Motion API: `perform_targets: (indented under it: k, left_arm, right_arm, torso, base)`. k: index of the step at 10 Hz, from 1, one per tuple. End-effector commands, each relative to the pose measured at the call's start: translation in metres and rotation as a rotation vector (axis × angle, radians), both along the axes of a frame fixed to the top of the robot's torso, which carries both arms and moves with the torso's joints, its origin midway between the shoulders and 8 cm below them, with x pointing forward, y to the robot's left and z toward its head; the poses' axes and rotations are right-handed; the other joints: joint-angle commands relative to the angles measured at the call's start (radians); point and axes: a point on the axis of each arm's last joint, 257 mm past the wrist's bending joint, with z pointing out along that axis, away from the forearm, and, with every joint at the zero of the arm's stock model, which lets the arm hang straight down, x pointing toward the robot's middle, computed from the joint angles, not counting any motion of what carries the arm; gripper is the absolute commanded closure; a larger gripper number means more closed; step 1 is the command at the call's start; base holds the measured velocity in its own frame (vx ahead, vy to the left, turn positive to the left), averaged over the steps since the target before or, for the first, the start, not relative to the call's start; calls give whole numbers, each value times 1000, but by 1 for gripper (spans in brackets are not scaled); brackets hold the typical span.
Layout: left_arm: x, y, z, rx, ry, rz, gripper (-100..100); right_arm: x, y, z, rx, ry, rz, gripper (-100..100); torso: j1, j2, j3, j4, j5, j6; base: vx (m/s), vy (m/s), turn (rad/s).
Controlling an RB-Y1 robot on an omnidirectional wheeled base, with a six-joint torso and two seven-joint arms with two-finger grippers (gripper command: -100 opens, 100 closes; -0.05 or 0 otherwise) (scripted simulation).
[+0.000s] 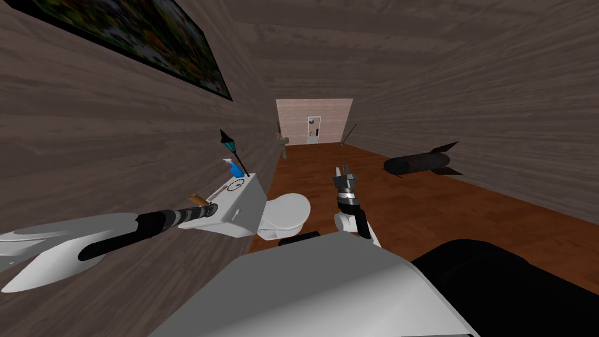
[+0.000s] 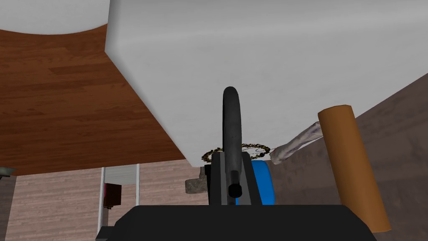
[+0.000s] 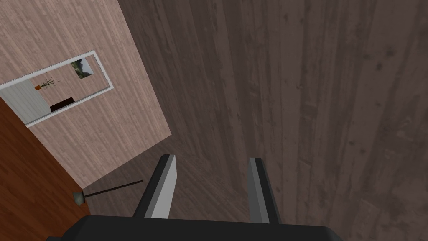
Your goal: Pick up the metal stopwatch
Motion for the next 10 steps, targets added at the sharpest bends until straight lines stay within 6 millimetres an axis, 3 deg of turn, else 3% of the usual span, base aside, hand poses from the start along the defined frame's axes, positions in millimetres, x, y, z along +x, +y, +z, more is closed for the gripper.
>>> perform_targets:
  k: [1, 3, 4, 5, 9, 10]
  left_arm:
    - [0, 0, 0, 0, 0, 0, 100]
    - [0, 0, 0, 0, 0, -1, 100]
    - [0, 0, 0, 0, 0, -1, 0]
    - [11, -6, 7, -1, 0, -18, 100]
    - [18, -8, 12, 2, 0, -29, 100]
    - [19, -8, 12, 0, 0, -29, 0]
  right_arm:
    - [0, 0, 0, 0, 0, 0, 0]
    - [0, 0, 0, 0, 0, 0, 0]
    - [0, 0, 0, 0, 0, 0, 0]
    - [0, 0, 0, 0, 0, 0, 0]
    - [0, 0, 0, 0, 0, 0, 0]
    - [0, 0, 0, 0, 0, 0, 0]
  torso:
    - [0, 0, 0, 0, 0, 0]
    - [0, 0, 0, 0, 0, 0]
    - [1, 0, 0, 0, 0, 0]
    - [1, 0, 0, 0, 0, 0]
    - [-1, 3, 2, 1, -1, -1]
    - [0, 2, 1, 0, 0, 0]
  base:
    - [0, 0, 0]
    - [0, 0, 0]
    - [0, 0, 0]
    - [-37, -4, 143]
    - [-32, -9, 52]
    - [0, 0, 0]
